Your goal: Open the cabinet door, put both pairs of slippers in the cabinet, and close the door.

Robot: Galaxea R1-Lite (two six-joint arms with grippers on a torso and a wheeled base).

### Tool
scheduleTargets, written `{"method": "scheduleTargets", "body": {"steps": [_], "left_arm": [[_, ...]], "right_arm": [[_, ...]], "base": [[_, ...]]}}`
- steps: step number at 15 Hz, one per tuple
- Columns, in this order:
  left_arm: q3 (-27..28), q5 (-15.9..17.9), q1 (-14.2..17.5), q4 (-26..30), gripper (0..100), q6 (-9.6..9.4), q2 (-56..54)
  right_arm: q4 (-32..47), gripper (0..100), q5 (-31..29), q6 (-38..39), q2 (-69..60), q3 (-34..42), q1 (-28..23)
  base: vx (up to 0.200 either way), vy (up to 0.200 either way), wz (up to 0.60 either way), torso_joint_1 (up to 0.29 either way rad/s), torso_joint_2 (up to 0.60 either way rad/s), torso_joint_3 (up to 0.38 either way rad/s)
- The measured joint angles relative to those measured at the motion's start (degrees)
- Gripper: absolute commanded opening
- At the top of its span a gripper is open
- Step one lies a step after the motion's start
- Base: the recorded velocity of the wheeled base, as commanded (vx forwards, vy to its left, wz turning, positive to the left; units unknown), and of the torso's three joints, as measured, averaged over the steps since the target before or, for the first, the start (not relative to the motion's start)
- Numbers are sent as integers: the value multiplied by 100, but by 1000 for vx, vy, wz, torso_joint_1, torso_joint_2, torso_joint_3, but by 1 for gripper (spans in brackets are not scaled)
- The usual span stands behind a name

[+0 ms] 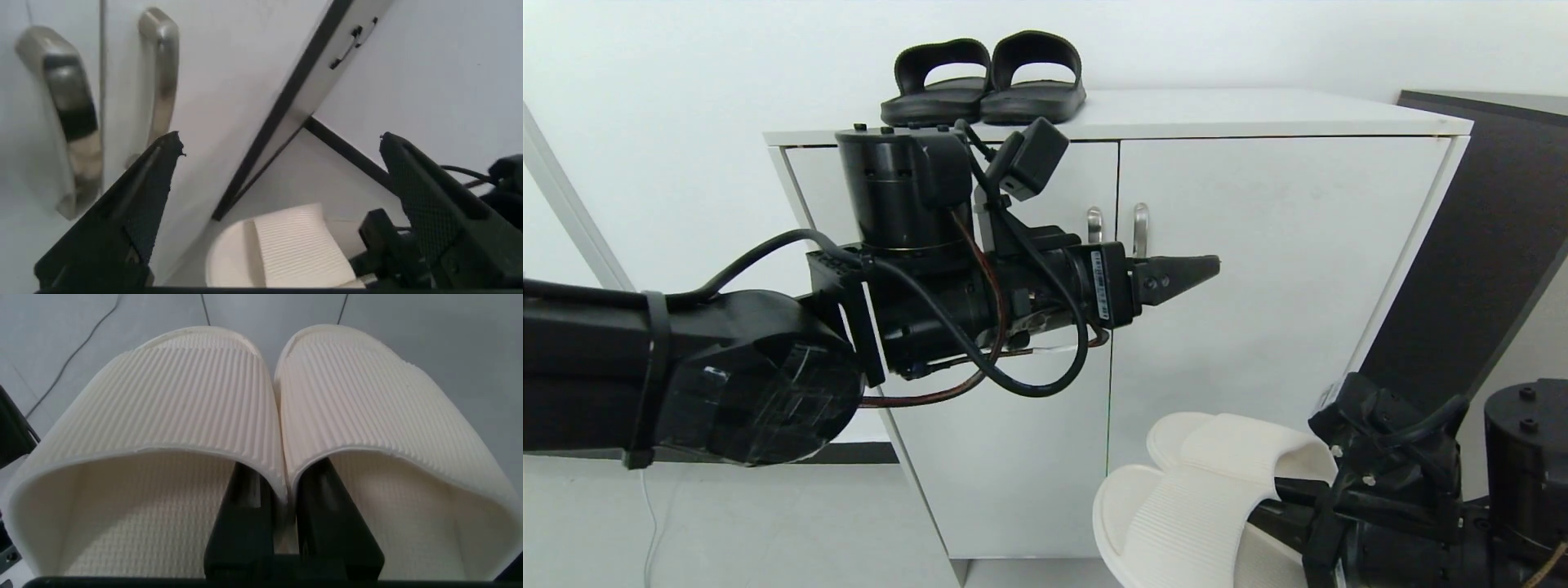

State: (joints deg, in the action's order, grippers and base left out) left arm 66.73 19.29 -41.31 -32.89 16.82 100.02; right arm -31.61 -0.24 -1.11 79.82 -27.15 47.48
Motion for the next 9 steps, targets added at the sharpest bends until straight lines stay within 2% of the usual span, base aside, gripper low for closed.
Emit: {"method": "scheduleTargets", "body": {"steps": [2,4,9], "left_arm": [[33,-297,0,10,100,-194,35],[38,-601,16,2,100,-308,107],[306,-689,110,117,100,-330,293]], "right_arm": [[0,0,0,-1,24,6,-5],[-2,0,-2,-4,33,6,-5],[0,0,-16,-20,29,45,1]], "base": [[0,0,0,0,0,0],[0,0,0,0,0,0],[0,0,0,0,0,0]]}}
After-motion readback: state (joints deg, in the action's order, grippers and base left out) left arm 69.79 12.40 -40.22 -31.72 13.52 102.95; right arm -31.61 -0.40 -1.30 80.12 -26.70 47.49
